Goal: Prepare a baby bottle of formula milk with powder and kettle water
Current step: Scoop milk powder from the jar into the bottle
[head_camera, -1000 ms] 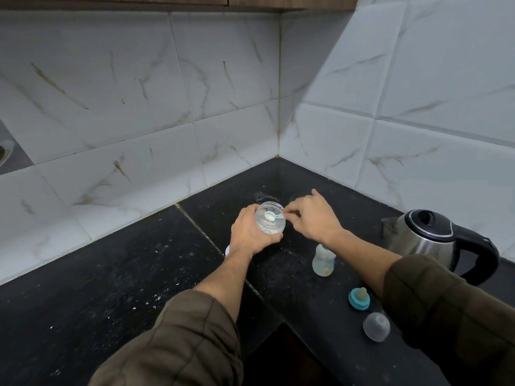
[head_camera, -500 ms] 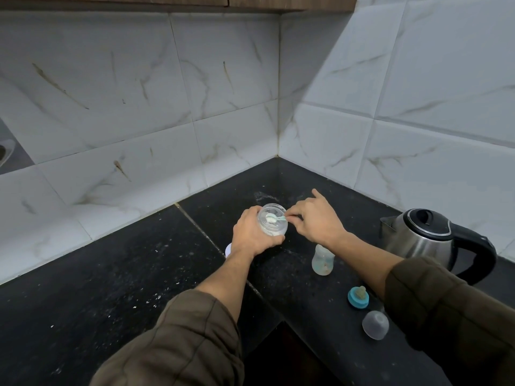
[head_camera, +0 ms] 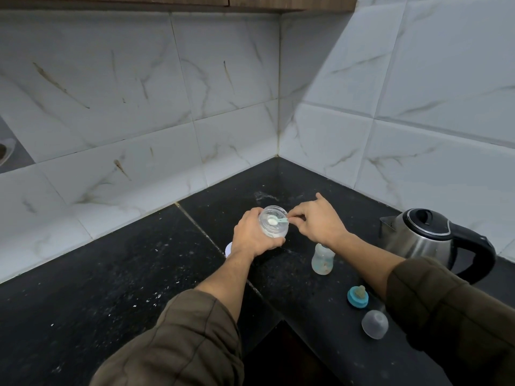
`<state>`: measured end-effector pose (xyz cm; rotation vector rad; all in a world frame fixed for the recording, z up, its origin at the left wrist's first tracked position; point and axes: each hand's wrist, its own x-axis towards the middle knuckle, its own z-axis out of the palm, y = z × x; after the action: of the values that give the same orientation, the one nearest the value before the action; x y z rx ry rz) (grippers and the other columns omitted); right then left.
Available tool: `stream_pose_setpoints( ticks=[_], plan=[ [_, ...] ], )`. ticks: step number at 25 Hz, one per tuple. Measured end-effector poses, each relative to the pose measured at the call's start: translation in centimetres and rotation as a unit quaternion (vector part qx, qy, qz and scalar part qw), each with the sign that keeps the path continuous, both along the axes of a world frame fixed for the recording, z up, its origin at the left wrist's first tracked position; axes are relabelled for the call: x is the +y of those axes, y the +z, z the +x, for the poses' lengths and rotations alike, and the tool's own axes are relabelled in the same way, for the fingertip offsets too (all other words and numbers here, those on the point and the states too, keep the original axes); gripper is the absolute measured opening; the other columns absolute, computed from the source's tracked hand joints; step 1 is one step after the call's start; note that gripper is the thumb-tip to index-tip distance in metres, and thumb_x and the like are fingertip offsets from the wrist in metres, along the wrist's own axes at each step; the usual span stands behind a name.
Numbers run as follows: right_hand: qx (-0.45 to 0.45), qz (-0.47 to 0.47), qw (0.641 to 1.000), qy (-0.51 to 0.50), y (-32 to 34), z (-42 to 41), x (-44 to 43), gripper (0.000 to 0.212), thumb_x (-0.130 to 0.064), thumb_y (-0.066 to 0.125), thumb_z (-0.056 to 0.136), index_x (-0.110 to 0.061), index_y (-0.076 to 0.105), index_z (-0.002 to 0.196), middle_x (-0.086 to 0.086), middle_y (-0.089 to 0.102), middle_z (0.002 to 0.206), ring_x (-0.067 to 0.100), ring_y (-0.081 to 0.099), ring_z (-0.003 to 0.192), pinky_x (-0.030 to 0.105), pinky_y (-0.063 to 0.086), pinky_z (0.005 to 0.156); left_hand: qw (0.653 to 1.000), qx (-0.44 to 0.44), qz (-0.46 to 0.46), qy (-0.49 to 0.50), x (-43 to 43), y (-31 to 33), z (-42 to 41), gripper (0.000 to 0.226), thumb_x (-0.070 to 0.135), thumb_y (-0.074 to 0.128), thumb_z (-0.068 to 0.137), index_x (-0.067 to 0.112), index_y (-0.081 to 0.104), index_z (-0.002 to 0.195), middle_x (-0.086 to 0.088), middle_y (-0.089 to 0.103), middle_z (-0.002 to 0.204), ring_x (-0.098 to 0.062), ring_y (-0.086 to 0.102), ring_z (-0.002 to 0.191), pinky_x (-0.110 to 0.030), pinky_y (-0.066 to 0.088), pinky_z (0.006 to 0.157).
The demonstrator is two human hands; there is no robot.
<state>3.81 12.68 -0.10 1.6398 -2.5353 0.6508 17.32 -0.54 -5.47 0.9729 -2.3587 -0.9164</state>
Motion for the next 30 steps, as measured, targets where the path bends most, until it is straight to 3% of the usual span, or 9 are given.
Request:
stream_pose_setpoints(
  ticks=[4, 8, 11, 13, 15, 19, 22, 27, 30],
  plan=[
    [0.006, 0.004, 1.000, -0.001, -0.2, 0.1, 0.2, 0.019, -0.028, 0.067, 0.099, -0.026, 0.079, 0.114, -0.008, 0.077, 0.115, 0.012, 0.069, 0.106, 0.048, 0.014, 0.128, 1.000, -0.003, 0.003, 0.002, 0.0, 0.0, 0.0, 0.083, 0.048, 0.095, 0.047, 0.033, 0.056, 0.119, 0.014, 0.061, 0.111, -0.010, 0.062, 0.101, -0.036, 0.057, 0.092],
    [-0.039, -0.029, 0.999, -0.018, -1.0, -0.3, 0.1, 0.014, -0.028, 0.071, 0.096, -0.027, 0.082, 0.105, -0.009, 0.080, 0.101, 0.011, 0.071, 0.091, 0.046, 0.023, 0.125, 1.000, -0.016, 0.010, 0.003, 0.1, -0.3, 0.0, 0.083, 0.054, 0.092, 0.046, 0.033, 0.057, 0.119, 0.015, 0.064, 0.109, -0.009, 0.063, 0.100, -0.036, 0.057, 0.093],
    [-0.152, -0.048, 0.986, -0.055, -0.7, -0.3, 0.3, 0.011, -0.018, 0.075, 0.091, -0.024, 0.084, 0.090, -0.012, 0.079, 0.087, 0.006, 0.071, 0.083, 0.035, 0.056, 0.097, 0.999, -0.052, 0.003, 0.009, 0.1, -0.4, 0.2, 0.081, 0.059, 0.089, 0.050, 0.032, 0.058, 0.120, 0.015, 0.067, 0.107, -0.013, 0.065, 0.099, -0.038, 0.056, 0.091],
    [-0.249, -0.026, 0.965, -0.083, -0.6, -0.7, 0.3, 0.018, -0.007, 0.074, 0.085, -0.020, 0.085, 0.079, -0.010, 0.079, 0.080, 0.009, 0.073, 0.083, 0.033, 0.060, 0.088, 0.997, -0.078, 0.009, 0.014, 0.2, -0.8, 0.4, 0.081, 0.062, 0.088, 0.051, 0.030, 0.059, 0.119, 0.013, 0.068, 0.106, -0.016, 0.065, 0.100, -0.039, 0.056, 0.091],
    [-0.347, -0.023, 0.932, -0.102, -0.9, -1.0, 0.3, 0.020, 0.000, 0.074, 0.080, -0.015, 0.084, 0.072, -0.003, 0.079, 0.078, 0.018, 0.077, 0.084, 0.034, 0.062, 0.088, 0.995, -0.094, 0.033, 0.016, 0.2, -1.5, 0.6, 0.081, 0.063, 0.088, 0.050, 0.029, 0.060, 0.118, 0.011, 0.068, 0.105, -0.017, 0.065, 0.101, -0.038, 0.056, 0.092],
    [-0.459, -0.053, 0.878, -0.127, -1.6, -1.2, 0.4, 0.011, 0.006, 0.076, 0.081, -0.002, 0.082, 0.077, 0.012, 0.079, 0.080, 0.029, 0.078, 0.090, 0.039, 0.063, 0.090, 0.989, -0.132, 0.068, 0.008, -0.1, -2.5, 1.0, 0.084, 0.058, 0.093, 0.053, 0.028, 0.057, 0.122, 0.009, 0.066, 0.111, -0.016, 0.061, 0.102, -0.032, 0.050, 0.085],
    [-0.487, -0.068, 0.859, -0.140, -1.4, -1.5, 0.6, 0.007, 0.006, 0.077, 0.082, 0.001, 0.082, 0.082, 0.014, 0.079, 0.081, 0.030, 0.078, 0.091, 0.037, 0.063, 0.090, 0.986, -0.149, 0.080, 0.006, -0.1, -3.2, 1.0, 0.085, 0.054, 0.095, 0.055, 0.027, 0.055, 0.124, 0.009, 0.067, 0.114, -0.014, 0.059, 0.103, -0.028, 0.044, 0.084],
    [-0.486, -0.083, 0.856, -0.154, -1.2, -2.1, 1.5, 0.007, 0.004, 0.077, 0.085, -0.001, 0.082, 0.083, 0.012, 0.079, 0.081, 0.025, 0.078, 0.086, 0.034, 0.064, 0.086, 0.983, -0.130, 0.125, 0.021, -0.1, -4.7, 0.8, 0.095, 0.053, 0.098, 0.052, 0.024, 0.054, 0.131, 0.007, 0.067, 0.117, -0.019, 0.061, 0.114, -0.034, 0.052, 0.097],
    [-0.480, -0.096, 0.857, -0.159, -1.0, -2.8, 1.9, 0.007, 0.002, 0.077, 0.085, -0.002, 0.082, 0.082, 0.012, 0.079, 0.081, 0.026, 0.078, 0.087, 0.034, 0.064, 0.086, 0.983, -0.133, 0.125, 0.031, 0.0, -4.2, 0.8, 0.131, 0.057, 0.099, 0.049, 0.018, 0.033, 0.155, -0.003, 0.055, 0.146, -0.025, 0.050, 0.139, -0.039, 0.045, 0.112]
  ],
)
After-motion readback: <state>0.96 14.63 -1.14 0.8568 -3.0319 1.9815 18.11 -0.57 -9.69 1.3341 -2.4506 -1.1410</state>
